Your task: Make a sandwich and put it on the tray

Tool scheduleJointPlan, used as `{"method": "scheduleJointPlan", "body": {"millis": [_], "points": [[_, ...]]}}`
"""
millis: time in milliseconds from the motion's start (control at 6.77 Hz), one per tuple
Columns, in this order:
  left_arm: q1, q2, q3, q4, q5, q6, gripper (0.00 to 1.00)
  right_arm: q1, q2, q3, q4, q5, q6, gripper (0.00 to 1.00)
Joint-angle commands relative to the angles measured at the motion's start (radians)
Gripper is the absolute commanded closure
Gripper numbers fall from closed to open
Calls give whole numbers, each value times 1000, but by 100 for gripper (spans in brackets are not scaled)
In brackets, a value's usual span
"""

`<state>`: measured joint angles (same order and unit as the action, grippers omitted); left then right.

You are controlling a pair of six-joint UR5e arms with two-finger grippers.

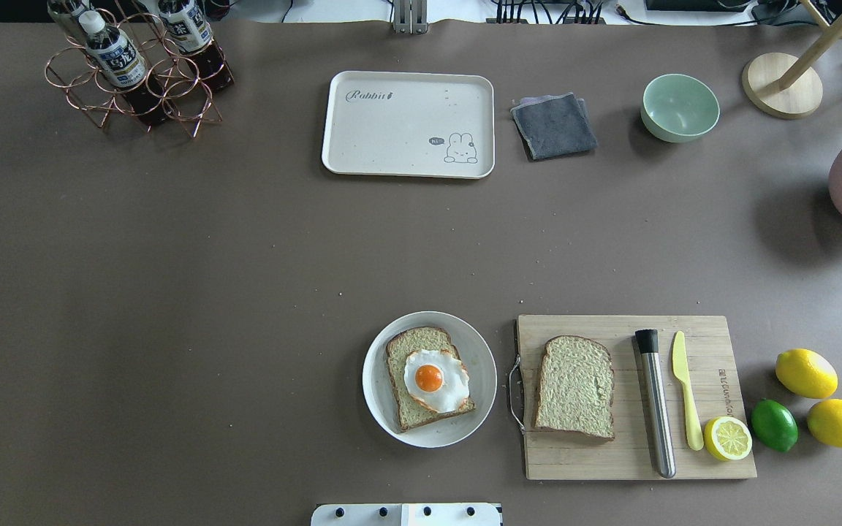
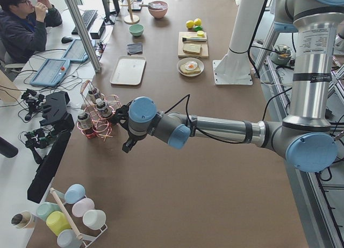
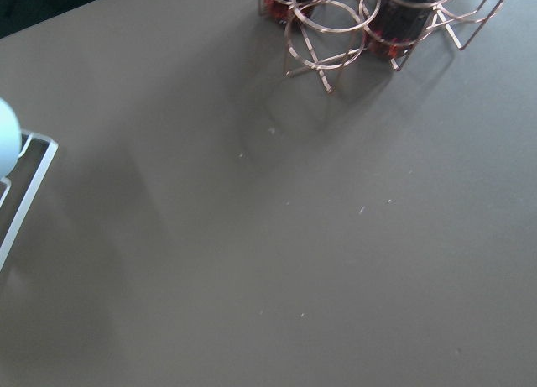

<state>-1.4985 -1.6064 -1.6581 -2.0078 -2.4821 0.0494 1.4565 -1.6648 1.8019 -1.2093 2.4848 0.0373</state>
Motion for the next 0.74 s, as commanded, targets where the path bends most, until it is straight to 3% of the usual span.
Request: {"method": "scheduleJointPlan", "body": {"millis": [0, 591], "points": [[160, -58, -41, -20, 12, -333, 2, -146, 46, 69, 30, -16, 276, 0], [537, -108, -261, -69, 306, -1007, 1, -543, 53, 295, 31, -387, 911, 0]]}}
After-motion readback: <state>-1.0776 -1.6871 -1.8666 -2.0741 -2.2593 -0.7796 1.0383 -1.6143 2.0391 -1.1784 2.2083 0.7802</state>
